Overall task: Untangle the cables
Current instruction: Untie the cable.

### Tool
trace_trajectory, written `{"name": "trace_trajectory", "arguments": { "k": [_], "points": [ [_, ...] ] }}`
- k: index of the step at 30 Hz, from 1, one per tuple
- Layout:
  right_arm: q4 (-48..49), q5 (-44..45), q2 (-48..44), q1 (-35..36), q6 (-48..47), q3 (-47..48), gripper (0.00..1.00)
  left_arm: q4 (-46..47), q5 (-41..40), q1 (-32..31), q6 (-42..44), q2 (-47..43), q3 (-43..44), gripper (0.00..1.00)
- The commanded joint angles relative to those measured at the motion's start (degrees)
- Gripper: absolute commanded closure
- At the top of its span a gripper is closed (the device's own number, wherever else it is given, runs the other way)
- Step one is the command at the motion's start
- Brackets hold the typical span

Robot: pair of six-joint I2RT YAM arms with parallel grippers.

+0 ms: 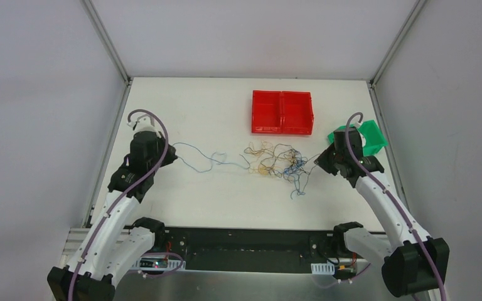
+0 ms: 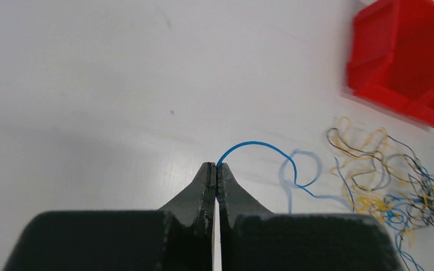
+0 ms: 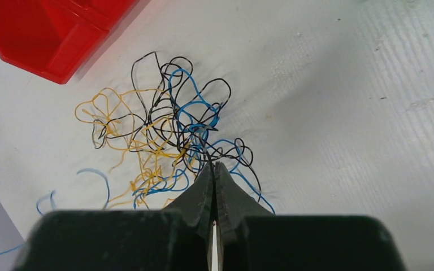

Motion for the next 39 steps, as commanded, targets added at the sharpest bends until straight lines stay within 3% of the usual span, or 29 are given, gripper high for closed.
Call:
{"name": "trace_trajectory", "arguments": {
  "k": [1,7,13,17,19,22,27,29,34,39],
  "points": [
    [-2.7,3.1,-2.2,-0.7,0.3,-0.1,1.00,-9.0,-8.1,4.0,-4.3,1.1,4.7,1.00],
    [-2.9,0.2,-3.9,-0.7,-4.0,0.6,1.00,-11.9,-13.7,5.4,-6.1,0.7,6.4,1.00],
    [2.4,-15.9,-3.3,-0.3,-8.4,-0.6,1.00,-5.7,2.0,5.4,-2.4,2.1,5.9,1.00],
    [5.2,-21.2,-2.5,2.8,-10.0,-0.5,0.98,-4.7,8.0,5.4,-0.5,3.3,7.3,1.00],
    [5.4,-21.3,-1.9,5.7,-10.9,0.4,0.84,-4.5,8.9,5.4,-0.3,3.3,8.2,1.00],
    [5.6,-20.6,-0.7,10.5,-12.4,2.3,0.40,-3.9,14.2,5.4,1.1,4.3,10.3,1.00],
    [5.6,-17.3,0.9,13.8,-12.4,4.9,0.15,-3.3,26.4,5.2,1.9,8.1,14.9,1.00],
    [3.9,-11.6,1.2,13.7,-11.5,6.2,0.02,-3.3,28.4,4.9,2.1,9.0,16.5,1.00],
    [-2.8,8.2,5.0,12.7,-8.8,9.6,0.01,-2.6,31.1,3.3,4.0,9.6,19.6,1.00],
    [-1.8,6.9,11.5,10.1,-9.4,10.1,0.01,-2.6,32.1,2.0,4.2,11.6,24.4,1.00]
  ]
}}
